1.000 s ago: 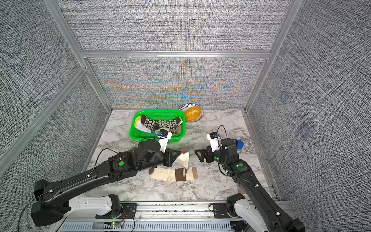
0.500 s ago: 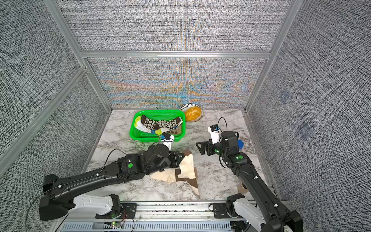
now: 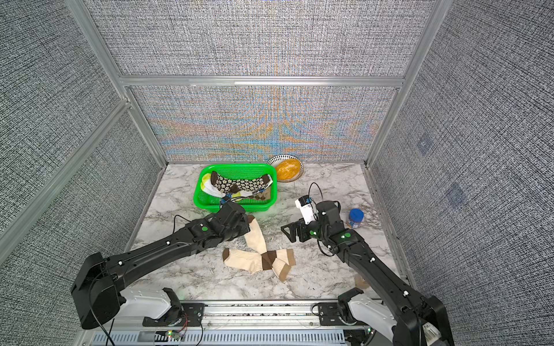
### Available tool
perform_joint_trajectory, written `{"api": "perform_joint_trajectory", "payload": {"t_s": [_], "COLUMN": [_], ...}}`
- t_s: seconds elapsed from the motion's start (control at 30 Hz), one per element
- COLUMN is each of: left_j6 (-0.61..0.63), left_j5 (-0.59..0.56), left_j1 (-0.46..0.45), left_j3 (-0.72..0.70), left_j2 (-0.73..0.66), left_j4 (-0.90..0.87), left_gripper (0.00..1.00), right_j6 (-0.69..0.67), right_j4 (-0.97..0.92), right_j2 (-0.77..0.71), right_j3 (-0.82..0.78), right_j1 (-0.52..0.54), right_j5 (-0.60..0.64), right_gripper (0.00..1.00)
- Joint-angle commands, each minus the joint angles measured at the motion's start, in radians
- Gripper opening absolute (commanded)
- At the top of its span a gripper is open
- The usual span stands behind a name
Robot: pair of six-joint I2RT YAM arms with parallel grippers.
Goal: Place the socks together as a pair
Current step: Flatten out the sock.
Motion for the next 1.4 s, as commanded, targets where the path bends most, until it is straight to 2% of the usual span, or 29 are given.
{"api": "perform_joint_trajectory", "payload": {"t_s": [0.0, 0.13, 0.23, 0.3, 0.47, 0.6, 0.7, 0.8, 0.9, 0.97, 1.07, 1.37], "left_j6": [-0.002, 0.036, 0.014, -0.009, -0.081, -0.133, -0.149, -0.119, -0.073, -0.084, -0.069, 0.024], "left_j5": [0.02, 0.117, 0.113, 0.056, -0.101, -0.244, -0.301, -0.306, -0.3, -0.215, -0.093, 0.041], "left_j1": [0.005, -0.002, -0.05, -0.118, -0.307, -0.44, -0.494, -0.495, -0.481, -0.416, -0.328, -0.202], "left_j3": [-0.006, -0.011, -0.048, -0.048, -0.007, 0.054, 0.109, 0.139, 0.219, 0.215, 0.164, 0.383], "left_j2": [-0.017, -0.06, -0.183, -0.27, -0.436, -0.49, -0.466, -0.392, -0.244, -0.158, -0.07, 0.219], "left_j4": [0.023, 0.025, 0.007, -0.051, -0.192, -0.335, -0.403, -0.342, -0.324, -0.278, -0.105, 0.008], "left_gripper": [0.0, 0.0, 0.0, 0.0, 0.0, 0.0, 0.0, 0.0, 0.0, 0.0, 0.0, 0.0], "right_j6": [0.027, 0.067, 0.072, 0.067, 0.027, -0.006, -0.017, -0.02, -0.016, -0.016, -0.014, -0.006], "right_j4": [-0.005, -0.007, -0.026, -0.03, -0.014, -0.027, -0.025, -0.013, -0.001, 0.003, -0.006, -0.018], "right_j2": [-0.018, -0.053, -0.071, -0.077, -0.027, 0.005, -0.003, -0.019, -0.032, -0.042, -0.061, -0.105], "right_j3": [-0.028, -0.076, -0.072, -0.043, 0.046, 0.105, 0.108, 0.084, 0.052, 0.036, 0.023, -0.01], "right_j1": [0.054, 0.208, 0.226, 0.22, 0.169, 0.139, 0.127, 0.107, 0.081, 0.068, 0.057, 0.049], "right_j5": [0.053, 0.128, 0.194, 0.23, 0.206, 0.181, 0.172, 0.162, 0.147, 0.138, 0.133, 0.134], "right_gripper": [0.98, 0.98, 0.98, 0.98, 0.98, 0.98, 0.98, 0.98, 0.98, 0.98, 0.98, 0.98]}}
